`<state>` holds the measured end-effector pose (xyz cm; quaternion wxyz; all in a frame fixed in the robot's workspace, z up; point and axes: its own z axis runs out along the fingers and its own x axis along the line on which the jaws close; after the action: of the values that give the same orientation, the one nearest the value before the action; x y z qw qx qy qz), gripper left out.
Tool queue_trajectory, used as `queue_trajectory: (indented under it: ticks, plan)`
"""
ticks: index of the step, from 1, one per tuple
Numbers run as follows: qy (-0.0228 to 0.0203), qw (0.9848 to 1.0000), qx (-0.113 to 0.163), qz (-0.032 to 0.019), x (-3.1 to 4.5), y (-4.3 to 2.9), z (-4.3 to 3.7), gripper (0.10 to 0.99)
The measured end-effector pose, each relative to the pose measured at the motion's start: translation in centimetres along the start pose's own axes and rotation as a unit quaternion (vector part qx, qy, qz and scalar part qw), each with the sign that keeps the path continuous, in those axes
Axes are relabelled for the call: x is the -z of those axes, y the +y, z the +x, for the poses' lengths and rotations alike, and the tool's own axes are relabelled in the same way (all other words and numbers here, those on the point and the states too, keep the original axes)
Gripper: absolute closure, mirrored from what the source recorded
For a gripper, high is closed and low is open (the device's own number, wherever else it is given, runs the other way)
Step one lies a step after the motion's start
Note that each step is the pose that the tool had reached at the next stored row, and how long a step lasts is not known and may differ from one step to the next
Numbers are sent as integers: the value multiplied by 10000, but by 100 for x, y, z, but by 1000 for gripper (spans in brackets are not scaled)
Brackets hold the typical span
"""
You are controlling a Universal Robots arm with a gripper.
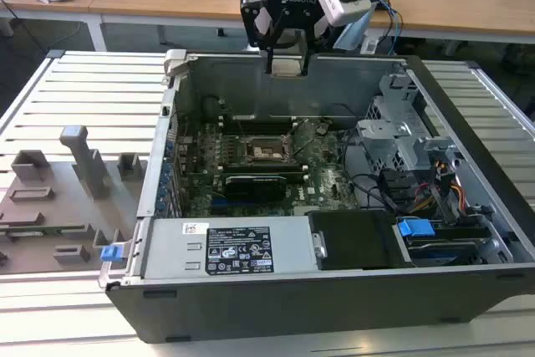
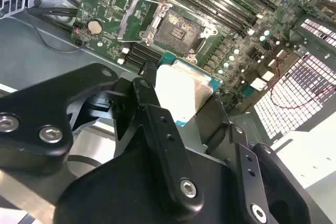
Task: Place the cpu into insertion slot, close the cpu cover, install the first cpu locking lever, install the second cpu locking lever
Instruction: 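Place the cpu into insertion slot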
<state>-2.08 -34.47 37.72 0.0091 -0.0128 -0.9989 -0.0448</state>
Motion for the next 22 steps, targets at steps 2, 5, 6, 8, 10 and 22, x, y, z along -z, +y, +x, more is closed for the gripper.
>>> queue_trajectory:
  ticks: [2,5,6,8,10,22]
  plan:
    - [0,10000,0,0,-29,-3,-1,541]
    - [1,10000,0,0,-79,-7,-2,541]
    - [0,10000,0,0,-87,-8,-2,541]
    - [0,10000,0,0,-106,-9,-2,541]
    - [1,10000,0,0,-133,-12,-3,541]
    - [1,10000,0,0,-221,-20,-4,541]
